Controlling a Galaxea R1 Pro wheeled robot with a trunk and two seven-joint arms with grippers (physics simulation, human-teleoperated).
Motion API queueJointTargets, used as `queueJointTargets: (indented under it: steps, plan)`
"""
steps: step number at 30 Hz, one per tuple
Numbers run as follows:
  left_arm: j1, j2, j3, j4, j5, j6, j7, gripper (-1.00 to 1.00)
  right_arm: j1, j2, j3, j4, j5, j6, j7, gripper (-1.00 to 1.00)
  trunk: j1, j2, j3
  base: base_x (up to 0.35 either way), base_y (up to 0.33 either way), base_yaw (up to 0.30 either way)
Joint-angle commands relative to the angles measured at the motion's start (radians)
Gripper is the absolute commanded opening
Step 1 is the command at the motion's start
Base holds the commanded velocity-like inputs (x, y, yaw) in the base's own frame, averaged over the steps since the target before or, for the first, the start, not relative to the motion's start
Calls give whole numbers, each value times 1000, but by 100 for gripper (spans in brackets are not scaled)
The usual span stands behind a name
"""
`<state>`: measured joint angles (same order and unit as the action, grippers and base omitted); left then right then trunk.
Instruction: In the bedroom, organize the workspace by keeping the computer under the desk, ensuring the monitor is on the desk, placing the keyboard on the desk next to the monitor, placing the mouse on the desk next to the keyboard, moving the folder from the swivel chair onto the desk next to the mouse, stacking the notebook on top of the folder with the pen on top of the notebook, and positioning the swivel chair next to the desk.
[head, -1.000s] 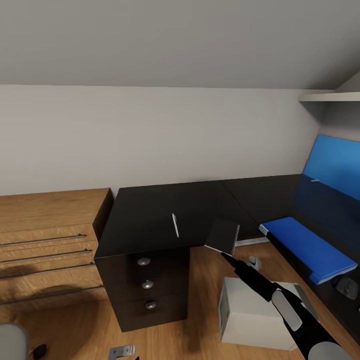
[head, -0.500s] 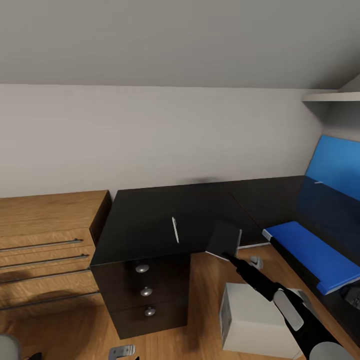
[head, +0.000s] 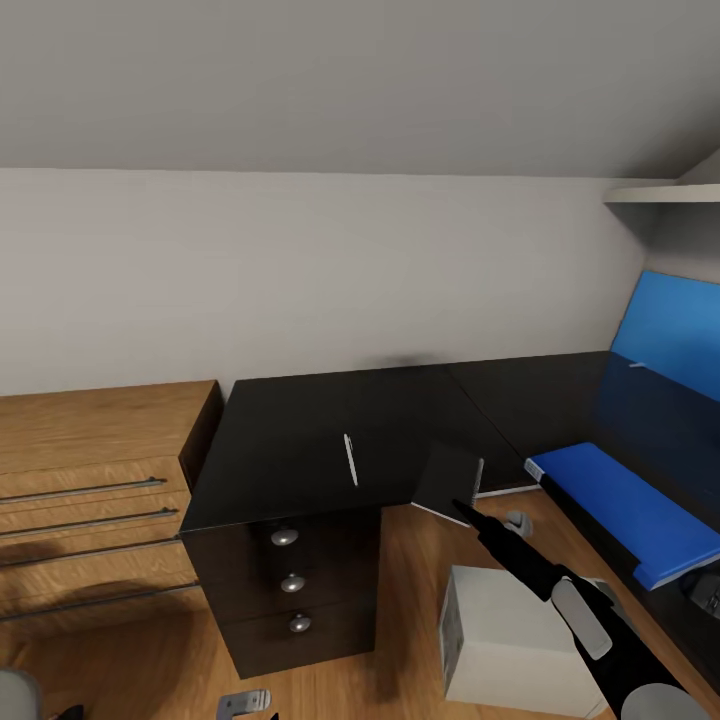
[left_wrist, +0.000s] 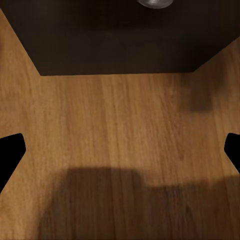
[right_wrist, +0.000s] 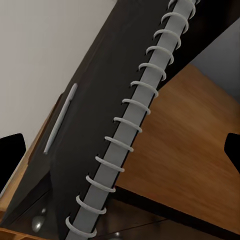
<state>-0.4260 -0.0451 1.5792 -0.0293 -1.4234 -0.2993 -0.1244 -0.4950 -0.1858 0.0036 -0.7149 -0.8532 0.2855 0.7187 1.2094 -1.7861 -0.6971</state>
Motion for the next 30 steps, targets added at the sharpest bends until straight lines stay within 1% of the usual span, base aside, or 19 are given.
queueJointTargets:
  steps: [1,8,16,30]
  plan:
    - [0,-1,8,-3,-5,-1,-7,100,0,0,0,0,-10,9,1,100,0,0,-1,0,0,0]
    - [0,0,8,-3,-4,-2,-7,100,0,0,0,0,-10,9,1,100,0,0,-1,0,8,0]
    - [0,0,8,-3,-4,-2,-8,100,0,1,-1,0,-10,9,1,100,0,0,-1,0,101,0]
    - [0,2,8,-3,-3,-1,-7,100,0,2,-1,1,-10,9,1,100,0,0,-1,0,10,0]
